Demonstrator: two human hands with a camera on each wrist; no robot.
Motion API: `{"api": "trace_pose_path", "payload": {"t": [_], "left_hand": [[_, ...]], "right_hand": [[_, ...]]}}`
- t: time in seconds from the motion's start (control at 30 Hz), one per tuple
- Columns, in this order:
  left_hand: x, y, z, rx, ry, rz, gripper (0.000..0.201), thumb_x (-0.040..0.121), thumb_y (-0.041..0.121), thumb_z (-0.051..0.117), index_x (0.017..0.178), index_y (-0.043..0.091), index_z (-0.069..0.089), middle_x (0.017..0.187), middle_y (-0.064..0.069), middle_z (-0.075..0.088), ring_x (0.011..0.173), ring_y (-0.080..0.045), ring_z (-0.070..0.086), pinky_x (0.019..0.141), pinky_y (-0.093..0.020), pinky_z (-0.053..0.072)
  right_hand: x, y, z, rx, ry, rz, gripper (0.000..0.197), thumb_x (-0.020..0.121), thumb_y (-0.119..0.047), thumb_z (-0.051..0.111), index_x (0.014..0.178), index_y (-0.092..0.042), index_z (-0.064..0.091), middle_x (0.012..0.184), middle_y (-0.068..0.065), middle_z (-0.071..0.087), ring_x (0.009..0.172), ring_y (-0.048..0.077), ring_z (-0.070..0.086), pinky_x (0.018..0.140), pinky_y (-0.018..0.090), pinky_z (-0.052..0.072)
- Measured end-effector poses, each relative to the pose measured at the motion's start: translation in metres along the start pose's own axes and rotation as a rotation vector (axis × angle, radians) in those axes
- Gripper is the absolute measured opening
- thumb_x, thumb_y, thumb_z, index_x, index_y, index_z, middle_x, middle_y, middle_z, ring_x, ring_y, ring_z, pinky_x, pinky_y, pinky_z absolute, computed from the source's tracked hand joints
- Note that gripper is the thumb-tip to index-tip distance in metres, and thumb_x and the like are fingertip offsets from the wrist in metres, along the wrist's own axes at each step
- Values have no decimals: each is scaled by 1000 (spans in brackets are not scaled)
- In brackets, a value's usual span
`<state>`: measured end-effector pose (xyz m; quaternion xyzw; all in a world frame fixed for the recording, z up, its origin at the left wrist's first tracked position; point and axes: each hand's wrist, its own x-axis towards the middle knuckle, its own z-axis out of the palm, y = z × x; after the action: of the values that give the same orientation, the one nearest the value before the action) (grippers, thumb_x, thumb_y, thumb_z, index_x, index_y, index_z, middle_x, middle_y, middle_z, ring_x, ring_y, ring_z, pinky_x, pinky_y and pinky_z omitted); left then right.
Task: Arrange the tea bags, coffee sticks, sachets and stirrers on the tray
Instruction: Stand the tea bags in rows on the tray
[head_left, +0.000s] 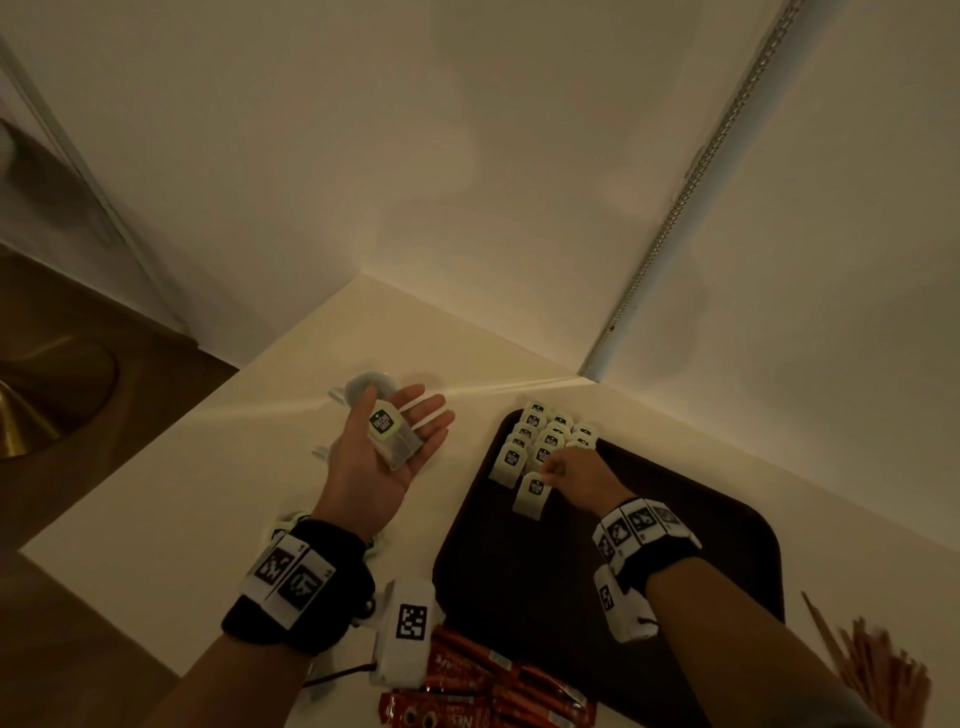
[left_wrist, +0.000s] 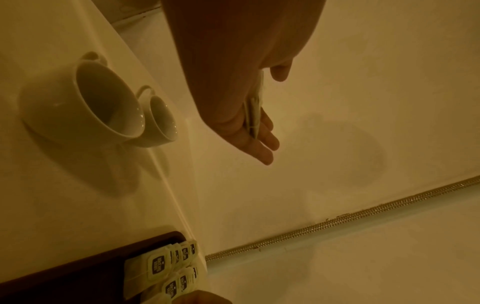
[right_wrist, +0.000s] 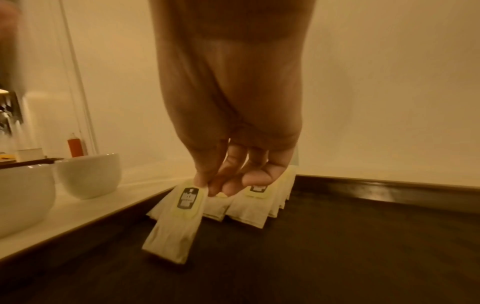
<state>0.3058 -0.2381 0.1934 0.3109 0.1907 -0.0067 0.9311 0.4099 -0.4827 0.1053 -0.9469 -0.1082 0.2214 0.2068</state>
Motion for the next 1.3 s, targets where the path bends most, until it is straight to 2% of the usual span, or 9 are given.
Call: {"api": "trace_pose_path", "payload": {"t": [0.23, 0.53, 0.67, 0.8, 0.93, 1.03, 1.13, 1.2, 1.3], "left_hand": [[3, -1, -5, 30, 31, -3, 57, 96, 52, 30, 111, 7, 61, 110, -16, 70, 99, -30, 68, 85, -36, 56], [4, 0, -5, 121, 17, -79, 77, 92, 65, 17, 111, 4, 61, 107, -18, 70, 96, -29, 69, 78, -34, 58], [5, -1, 0, 265, -34, -165, 88, 88, 71, 9, 116, 5, 60, 112, -21, 68, 98, -29, 68, 76, -35, 58], [2, -2, 14, 416, -120, -178, 88, 85, 74, 7, 112, 10, 62, 106, -13, 72, 99, -26, 68, 87, -40, 53], [-3, 6, 24, 486, -220, -82, 77, 80, 74, 25, 114, 15, 62, 110, -3, 71, 102, -18, 67, 90, -37, 52], [2, 13, 19, 614, -272, 228, 61, 79, 56, 62, 123, 14, 58, 117, 0, 67, 110, -13, 62, 87, -29, 51], [0, 20, 17, 677, -262, 445, 34, 74, 30, 75, 104, 17, 71, 103, -5, 72, 99, -22, 66, 87, -37, 52], [-8, 24, 23, 667, -249, 480, 23, 74, 21, 75, 95, 12, 72, 86, -3, 74, 85, -19, 68, 76, -29, 53], [-14, 25, 27, 657, -269, 457, 16, 80, 23, 63, 88, 12, 71, 72, 2, 71, 72, -10, 65, 67, -17, 49]], "right_hand": [[19, 6, 1, 27, 109, 91, 8, 88, -16, 63, 88, -12, 69, 100, 5, 67, 94, 19, 62, 87, 36, 51], [21, 1, -5, 87, 164, 114, 8, 87, -18, 62, 89, -11, 66, 99, 7, 68, 94, 20, 62, 83, 32, 50], [2, -53, -29, 371, 329, -174, 11, 88, -22, 63, 94, -13, 67, 92, 0, 66, 77, 6, 55, 73, 19, 40], [-36, -127, -55, 385, 165, -594, 14, 83, -24, 70, 97, -23, 69, 93, -3, 61, 84, 4, 53, 74, 11, 39], [-53, -157, -69, 258, 192, -741, 14, 78, -22, 72, 88, -12, 72, 87, 6, 64, 82, 19, 56, 76, 35, 46], [-60, -165, -86, 165, 291, -777, 14, 80, -27, 69, 88, -15, 74, 81, 1, 66, 74, 12, 53, 69, 24, 42], [-71, -172, -102, 129, 329, -789, 13, 83, -25, 68, 91, -19, 75, 79, -3, 68, 70, 1, 49, 68, 16, 39], [-77, -178, -108, 123, 328, -764, 12, 82, -22, 69, 92, -18, 75, 78, -5, 68, 68, -1, 51, 69, 15, 39], [-86, -187, -114, 162, 300, -714, 10, 83, -20, 70, 92, -19, 71, 71, -10, 64, 65, 7, 55, 68, 17, 42]]}}
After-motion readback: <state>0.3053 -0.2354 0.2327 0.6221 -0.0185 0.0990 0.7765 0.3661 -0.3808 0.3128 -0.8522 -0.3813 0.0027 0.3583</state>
